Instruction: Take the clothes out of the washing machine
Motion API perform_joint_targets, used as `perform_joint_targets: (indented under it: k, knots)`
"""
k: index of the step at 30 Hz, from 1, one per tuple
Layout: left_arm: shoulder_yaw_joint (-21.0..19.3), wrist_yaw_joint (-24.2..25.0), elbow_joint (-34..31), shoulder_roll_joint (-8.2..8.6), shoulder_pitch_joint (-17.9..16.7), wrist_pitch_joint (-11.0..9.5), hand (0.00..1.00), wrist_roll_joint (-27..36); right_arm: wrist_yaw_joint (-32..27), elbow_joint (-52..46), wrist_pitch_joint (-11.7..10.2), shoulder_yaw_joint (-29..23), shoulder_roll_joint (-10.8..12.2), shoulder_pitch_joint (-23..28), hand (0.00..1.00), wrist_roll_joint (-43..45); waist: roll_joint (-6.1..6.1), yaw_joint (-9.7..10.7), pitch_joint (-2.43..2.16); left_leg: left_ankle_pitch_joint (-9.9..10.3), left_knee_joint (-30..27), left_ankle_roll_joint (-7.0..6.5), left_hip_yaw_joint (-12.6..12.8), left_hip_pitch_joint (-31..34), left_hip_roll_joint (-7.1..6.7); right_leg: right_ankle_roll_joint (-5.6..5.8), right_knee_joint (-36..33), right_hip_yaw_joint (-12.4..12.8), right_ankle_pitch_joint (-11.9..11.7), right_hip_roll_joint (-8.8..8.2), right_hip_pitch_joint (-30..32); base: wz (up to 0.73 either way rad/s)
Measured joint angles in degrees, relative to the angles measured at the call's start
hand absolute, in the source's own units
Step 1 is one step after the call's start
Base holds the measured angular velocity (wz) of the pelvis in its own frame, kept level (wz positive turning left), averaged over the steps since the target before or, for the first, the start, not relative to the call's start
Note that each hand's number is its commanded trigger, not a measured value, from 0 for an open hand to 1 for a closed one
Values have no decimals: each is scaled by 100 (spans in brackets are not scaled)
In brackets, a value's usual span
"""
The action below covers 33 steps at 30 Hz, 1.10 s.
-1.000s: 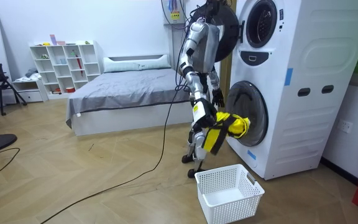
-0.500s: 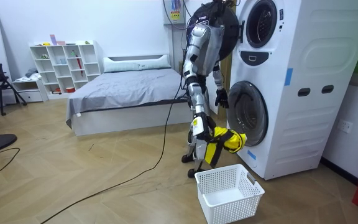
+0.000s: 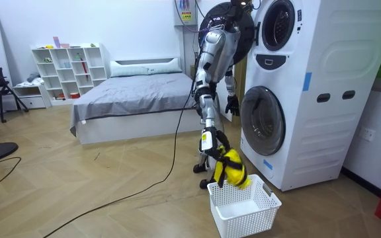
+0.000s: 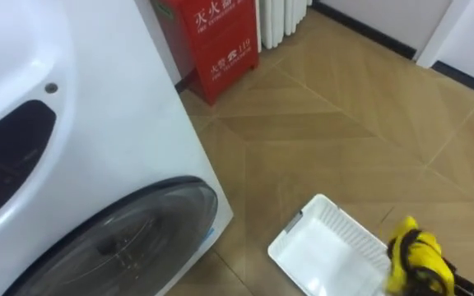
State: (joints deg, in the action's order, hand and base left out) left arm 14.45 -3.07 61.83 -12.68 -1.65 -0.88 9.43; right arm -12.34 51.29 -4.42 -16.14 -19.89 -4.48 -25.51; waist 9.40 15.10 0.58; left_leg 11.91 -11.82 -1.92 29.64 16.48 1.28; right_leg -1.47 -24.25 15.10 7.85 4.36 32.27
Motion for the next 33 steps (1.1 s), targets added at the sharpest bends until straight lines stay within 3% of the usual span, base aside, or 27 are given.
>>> perform_joint_targets:
  k: [6, 16, 29, 33]
  knots:
    - [5, -52, 18, 20, 1, 0, 0, -2, -5, 188, -144, 30, 0, -57, 0, 4, 2, -27, 2, -6, -1, -3, -15, 6, -7, 4, -49, -32, 33, -28, 16, 3]
    - [152, -178, 17, 25, 1, 1, 0, -1, -12, 275, -144, 165, 0, -47, 0, -42, -14, -85, 13, -6, 1, -3, -39, 41, 3, 6, -54, -46, 54, -42, 44, 1]
    - [140, -177, 47, 19, -5, 6, 0, -2, -85, 425, -185, 137, -17, 103, 0, -35, -23, -125, 18, -7, -68, -4, -253, 149, -4, -20, -85, -309, 128, -143, 25, 11]
    - [110, -160, 86, 19, -13, -26, 0, -7, -64, 488, -185, 139, -11, 376, 0, 9, -134, -142, 74, -11, -23, 5, -365, -120, -22, -50, -53, -436, 222, -177, -281, 15]
